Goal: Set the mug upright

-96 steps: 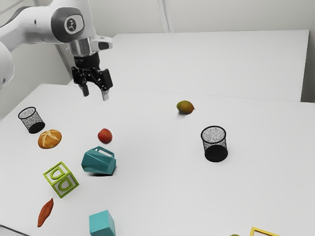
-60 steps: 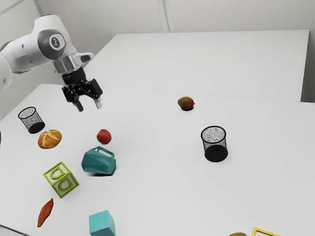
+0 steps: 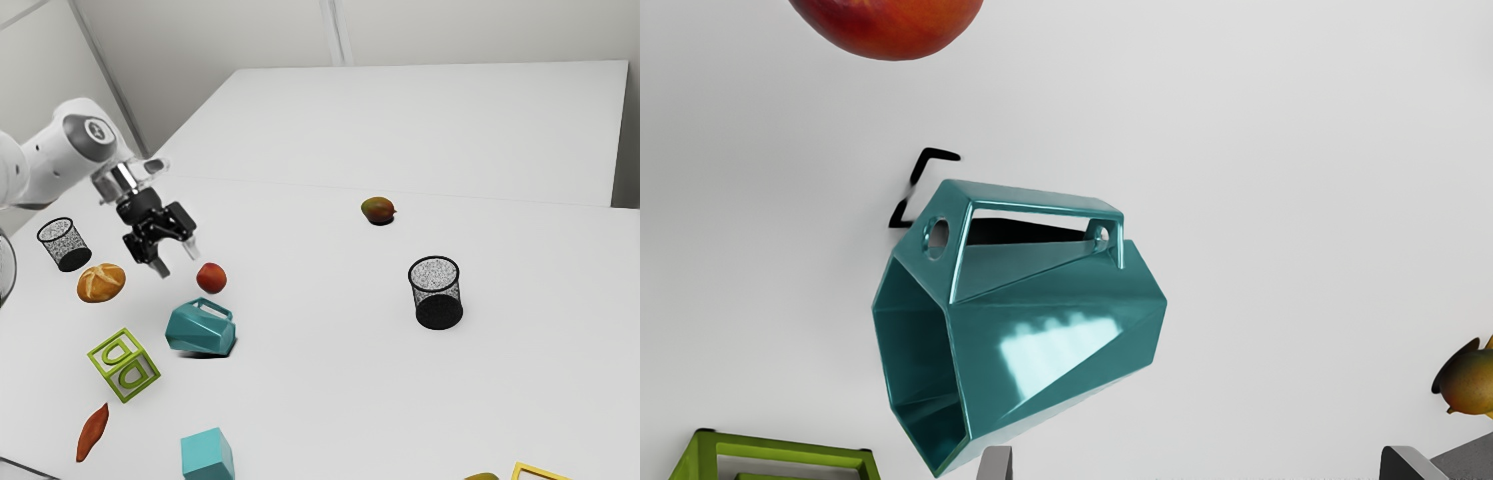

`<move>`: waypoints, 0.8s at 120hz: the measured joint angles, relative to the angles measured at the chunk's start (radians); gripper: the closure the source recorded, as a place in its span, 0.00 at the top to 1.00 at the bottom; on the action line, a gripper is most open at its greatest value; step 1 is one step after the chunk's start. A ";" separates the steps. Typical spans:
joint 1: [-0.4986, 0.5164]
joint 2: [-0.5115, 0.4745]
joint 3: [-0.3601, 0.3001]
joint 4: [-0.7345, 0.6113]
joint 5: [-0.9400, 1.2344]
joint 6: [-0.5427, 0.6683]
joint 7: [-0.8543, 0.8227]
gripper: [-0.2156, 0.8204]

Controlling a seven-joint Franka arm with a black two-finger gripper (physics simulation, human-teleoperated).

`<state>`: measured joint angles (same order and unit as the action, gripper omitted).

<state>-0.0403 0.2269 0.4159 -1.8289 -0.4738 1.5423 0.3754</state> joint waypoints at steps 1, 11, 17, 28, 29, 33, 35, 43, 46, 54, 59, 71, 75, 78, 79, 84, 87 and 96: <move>0.002 0.003 0.000 0.000 -0.001 0.000 0.002 0.79; 0.028 0.037 0.000 0.000 -0.018 -0.005 0.026 0.79; 0.047 0.061 0.000 0.000 -0.036 -0.007 0.044 0.79; 0.073 0.107 0.000 -0.004 -0.071 -0.012 0.079 0.79; 0.075 0.110 0.000 -0.006 -0.074 -0.012 0.083 0.79; 0.080 0.120 0.000 -0.009 -0.085 -0.013 0.095 0.79; 0.083 0.124 0.000 -0.011 -0.090 -0.013 0.102 0.79; 0.089 0.133 0.000 -0.022 -0.107 -0.014 0.125 0.79; 0.090 0.135 0.000 -0.032 -0.114 -0.013 0.134 0.79; 0.094 0.138 0.000 -0.052 -0.129 -0.012 0.155 0.79; 0.095 0.138 0.000 -0.067 -0.138 -0.012 0.167 0.79; 0.095 0.136 0.000 -0.096 -0.160 -0.010 0.193 0.79; 0.095 0.134 0.000 -0.102 -0.165 -0.010 0.201 0.79; 0.095 0.133 0.000 -0.108 -0.169 -0.009 0.206 0.78; 0.095 0.132 0.000 -0.110 -0.170 -0.009 0.208 0.78; 0.094 0.130 0.000 -0.117 -0.177 -0.009 0.216 0.78; 0.094 0.129 0.000 -0.121 -0.182 -0.008 0.221 0.78; 0.094 0.126 0.000 -0.144 -0.199 -0.005 0.234 0.77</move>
<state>0.0533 0.3528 0.4156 -1.9734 -0.6732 1.5378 0.6095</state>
